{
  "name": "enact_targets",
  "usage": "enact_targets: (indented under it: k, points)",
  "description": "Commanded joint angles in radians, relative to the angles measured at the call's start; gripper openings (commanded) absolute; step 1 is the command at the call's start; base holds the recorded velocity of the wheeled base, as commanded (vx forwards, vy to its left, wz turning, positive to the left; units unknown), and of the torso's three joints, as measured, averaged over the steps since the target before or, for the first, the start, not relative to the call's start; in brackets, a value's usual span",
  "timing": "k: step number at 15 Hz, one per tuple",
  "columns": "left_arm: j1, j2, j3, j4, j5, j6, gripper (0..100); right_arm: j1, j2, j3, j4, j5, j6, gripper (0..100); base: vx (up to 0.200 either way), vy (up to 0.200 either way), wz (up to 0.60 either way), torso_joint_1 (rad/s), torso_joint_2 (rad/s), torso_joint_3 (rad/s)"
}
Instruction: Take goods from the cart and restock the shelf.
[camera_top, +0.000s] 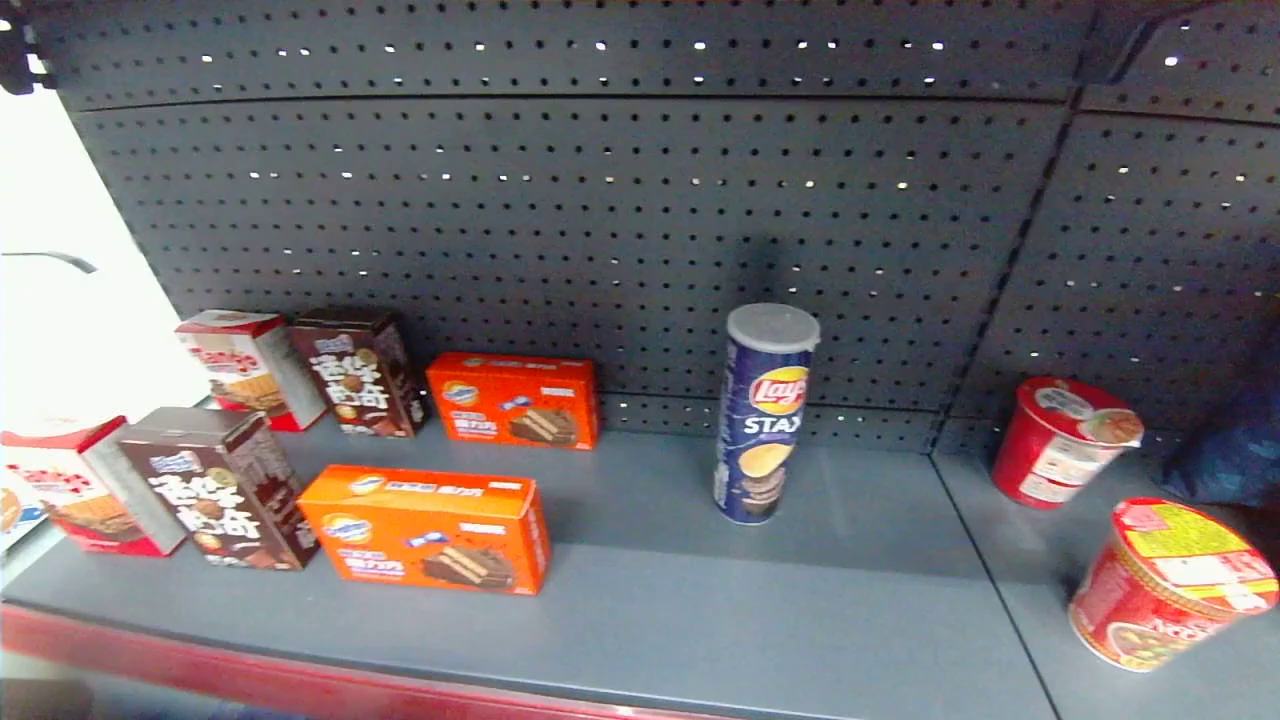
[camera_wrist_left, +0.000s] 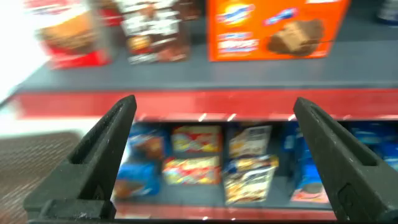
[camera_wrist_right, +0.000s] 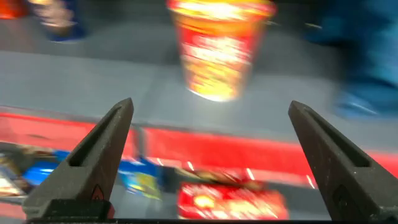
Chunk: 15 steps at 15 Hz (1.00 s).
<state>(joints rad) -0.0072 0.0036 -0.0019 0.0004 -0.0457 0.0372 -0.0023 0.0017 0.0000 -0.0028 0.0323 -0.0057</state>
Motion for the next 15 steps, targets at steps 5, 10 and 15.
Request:
enact_targets:
  k: [5, 10, 15]
  points:
    - [0.001, 0.001, 0.0, 0.0, -0.002, -0.005, 100, 0.001, 0.001, 0.0, 0.0, 0.0, 0.001, 100, 0.0, 0.0, 0.6, 0.002, 0.0, 0.001]
    - [0.001, 0.001, 0.0, -0.002, 0.0, -0.014, 100, 0.001, 0.001, 0.0, 0.0, 0.0, 0.001, 100, 0.0, 0.0, 0.6, 0.001, 0.0, 0.0]
    - [0.001, 0.001, 0.0, -0.002, 0.001, -0.016, 100, 0.001, 0.001, 0.0, 0.0, 0.0, 0.004, 100, 0.0, 0.0, 0.48, 0.002, 0.0, 0.003]
